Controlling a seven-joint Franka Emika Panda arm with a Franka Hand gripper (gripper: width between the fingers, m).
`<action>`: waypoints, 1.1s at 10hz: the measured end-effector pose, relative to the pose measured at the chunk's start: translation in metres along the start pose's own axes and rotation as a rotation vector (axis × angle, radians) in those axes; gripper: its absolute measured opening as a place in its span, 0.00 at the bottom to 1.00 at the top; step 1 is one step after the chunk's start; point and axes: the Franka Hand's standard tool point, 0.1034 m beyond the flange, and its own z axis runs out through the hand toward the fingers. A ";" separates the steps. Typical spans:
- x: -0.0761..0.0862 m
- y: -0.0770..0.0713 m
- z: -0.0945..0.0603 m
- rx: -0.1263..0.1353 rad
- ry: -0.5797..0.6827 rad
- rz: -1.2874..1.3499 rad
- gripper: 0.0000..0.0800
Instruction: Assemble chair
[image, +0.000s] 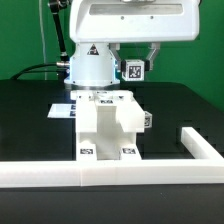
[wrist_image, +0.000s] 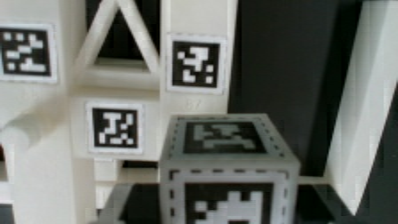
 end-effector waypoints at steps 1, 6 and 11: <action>0.003 0.002 0.003 -0.006 0.000 -0.025 0.36; 0.007 0.005 0.007 -0.011 -0.003 -0.040 0.36; 0.007 0.008 0.020 -0.026 0.002 -0.040 0.36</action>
Offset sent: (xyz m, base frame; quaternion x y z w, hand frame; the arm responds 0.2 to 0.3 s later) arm 0.0000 0.0000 0.0000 0.0000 0.0000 0.0000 1.0000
